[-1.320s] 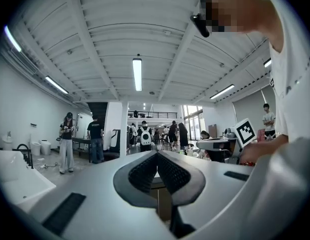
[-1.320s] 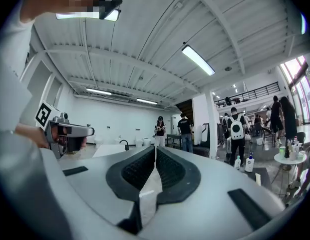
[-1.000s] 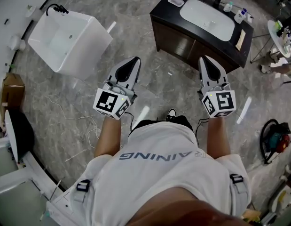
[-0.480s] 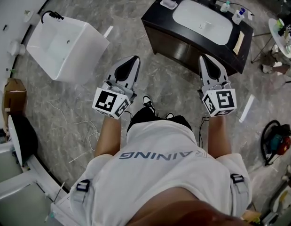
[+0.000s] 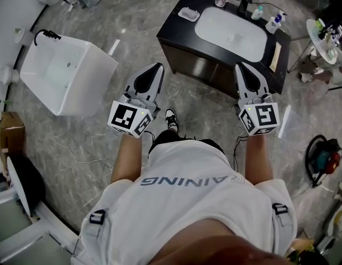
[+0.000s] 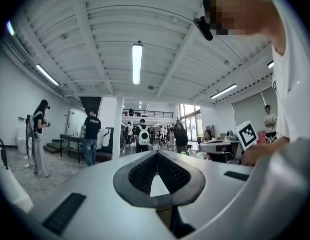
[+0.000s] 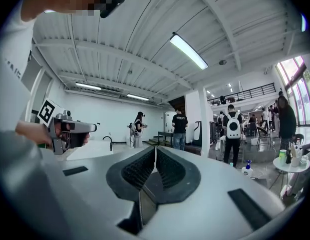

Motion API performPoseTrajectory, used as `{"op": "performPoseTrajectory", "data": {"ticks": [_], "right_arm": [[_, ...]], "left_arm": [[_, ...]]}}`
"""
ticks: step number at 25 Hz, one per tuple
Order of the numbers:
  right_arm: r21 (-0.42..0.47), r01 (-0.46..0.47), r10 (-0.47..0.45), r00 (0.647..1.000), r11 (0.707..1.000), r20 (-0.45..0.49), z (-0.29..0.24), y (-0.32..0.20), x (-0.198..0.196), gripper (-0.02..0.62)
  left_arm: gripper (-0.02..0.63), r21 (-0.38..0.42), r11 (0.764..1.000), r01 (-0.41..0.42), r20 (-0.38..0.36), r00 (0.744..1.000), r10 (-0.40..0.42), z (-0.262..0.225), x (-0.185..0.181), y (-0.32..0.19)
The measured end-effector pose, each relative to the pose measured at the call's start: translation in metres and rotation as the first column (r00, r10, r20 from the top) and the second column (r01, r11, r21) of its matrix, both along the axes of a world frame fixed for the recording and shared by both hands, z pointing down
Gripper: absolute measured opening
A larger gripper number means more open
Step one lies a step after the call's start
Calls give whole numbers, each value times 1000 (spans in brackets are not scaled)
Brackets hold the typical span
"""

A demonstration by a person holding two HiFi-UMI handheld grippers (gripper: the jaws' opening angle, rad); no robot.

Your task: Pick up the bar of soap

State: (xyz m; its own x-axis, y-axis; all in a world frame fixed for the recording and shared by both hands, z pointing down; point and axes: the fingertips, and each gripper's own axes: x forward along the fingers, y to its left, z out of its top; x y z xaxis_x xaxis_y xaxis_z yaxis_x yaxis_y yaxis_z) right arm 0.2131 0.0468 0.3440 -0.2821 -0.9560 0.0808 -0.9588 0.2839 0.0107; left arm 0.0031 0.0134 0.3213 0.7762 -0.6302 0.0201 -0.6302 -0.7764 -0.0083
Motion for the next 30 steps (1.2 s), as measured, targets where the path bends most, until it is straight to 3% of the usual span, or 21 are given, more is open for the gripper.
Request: {"op": "performPoseTrajectory", "data": {"ticks": [10,19,24,30], "right_arm": [[-23,-56,55,998,998,-45,-11,-118,-52,21],[-36,-32,29,996,999,-89,-6,-205,-101,21],[-55,-20,15,995,998,-97,0,-233,-102,21],[-63,15,-20,996,998,-85,11,-257,-75,21]], "left_arm": [[8,-1,999,-51,-26,998,51,1,-49,-127],[8,-17,999,-43,-16,999,43,13,-97,-215],[8,-36,999,-28,-11,1000,27,24,-99,-242],[8,-39,999,3,9,1000,-2,31,-75,-257]]}}
